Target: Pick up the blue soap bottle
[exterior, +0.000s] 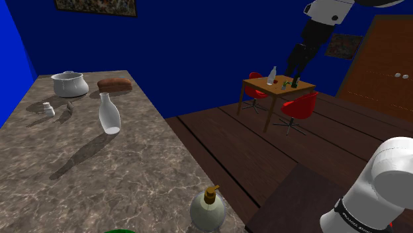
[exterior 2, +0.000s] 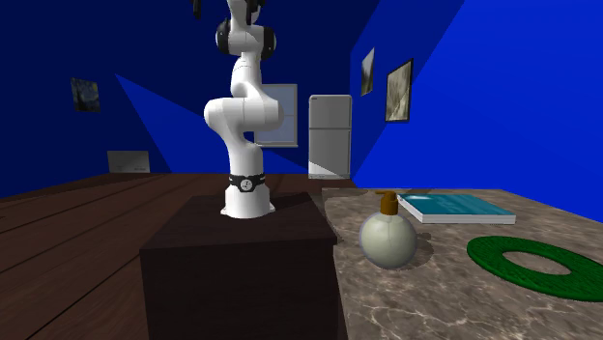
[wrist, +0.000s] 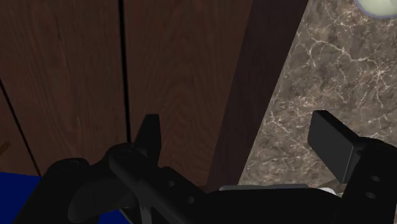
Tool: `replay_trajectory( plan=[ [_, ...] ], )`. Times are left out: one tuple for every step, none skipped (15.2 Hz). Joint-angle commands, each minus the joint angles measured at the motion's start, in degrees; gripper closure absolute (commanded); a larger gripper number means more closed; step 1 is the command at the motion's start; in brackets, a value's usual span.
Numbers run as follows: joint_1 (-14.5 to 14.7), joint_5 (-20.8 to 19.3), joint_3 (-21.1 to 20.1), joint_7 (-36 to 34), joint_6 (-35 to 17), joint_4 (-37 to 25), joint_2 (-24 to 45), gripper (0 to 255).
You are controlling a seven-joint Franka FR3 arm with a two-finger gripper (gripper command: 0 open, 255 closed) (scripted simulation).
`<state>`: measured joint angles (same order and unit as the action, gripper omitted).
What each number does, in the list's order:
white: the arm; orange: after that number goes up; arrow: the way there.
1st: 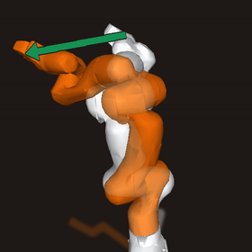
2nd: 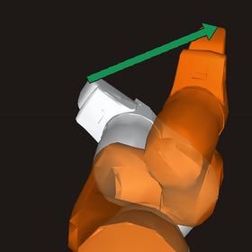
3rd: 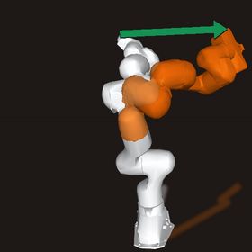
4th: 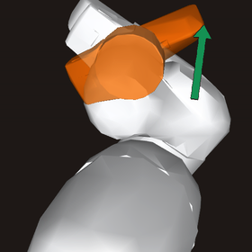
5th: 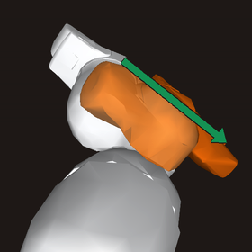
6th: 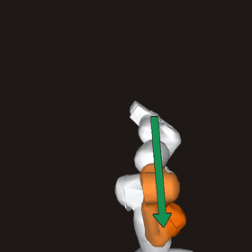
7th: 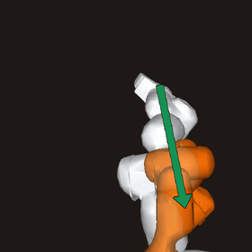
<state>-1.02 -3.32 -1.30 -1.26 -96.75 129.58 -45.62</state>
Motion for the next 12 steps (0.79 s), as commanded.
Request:
replay_trajectory(
  plan=[
    [0.0, 0.0, 0.0, 0.0, 0.0, 0.0, 0.0, 0],
    [0.2, 0.5, -0.9, -1.1, -0.8, 1.2, 0.0, 0],
    [0.5, 1.0, -1.8, -2.2, -1.7, 2.4, 0.1, 0],
    [0.8, 1.5, -2.7, -3.2, -2.6, 3.5, 0.3, 0],
    [1.0, 2.0, -3.7, -4.3, -3.5, 4.6, 0.5, 0],
    [1.3, 2.6, -4.6, -5.4, -4.4, 5.6, 0.8, 0],
    [1.6, 3.1, -5.6, -6.5, -5.3, 6.6, 1.2, 0],
    [1.9, 3.7, -6.5, -7.6, -6.2, 7.5, 1.6, 0],
    [2.2, 4.2, -7.5, -8.7, -7.2, 8.4, 2.1, 0],
    [2.6, 4.8, -8.5, -9.8, -8.2, 9.2, 2.6, 0],
    [2.9, 5.3, -9.4, -10.8, -9.2, 9.9, 3.3, 0],
    [3.2, 5.9, -10.4, -11.9, -10.2, 10.6, 4.0, 0]
  ],
)
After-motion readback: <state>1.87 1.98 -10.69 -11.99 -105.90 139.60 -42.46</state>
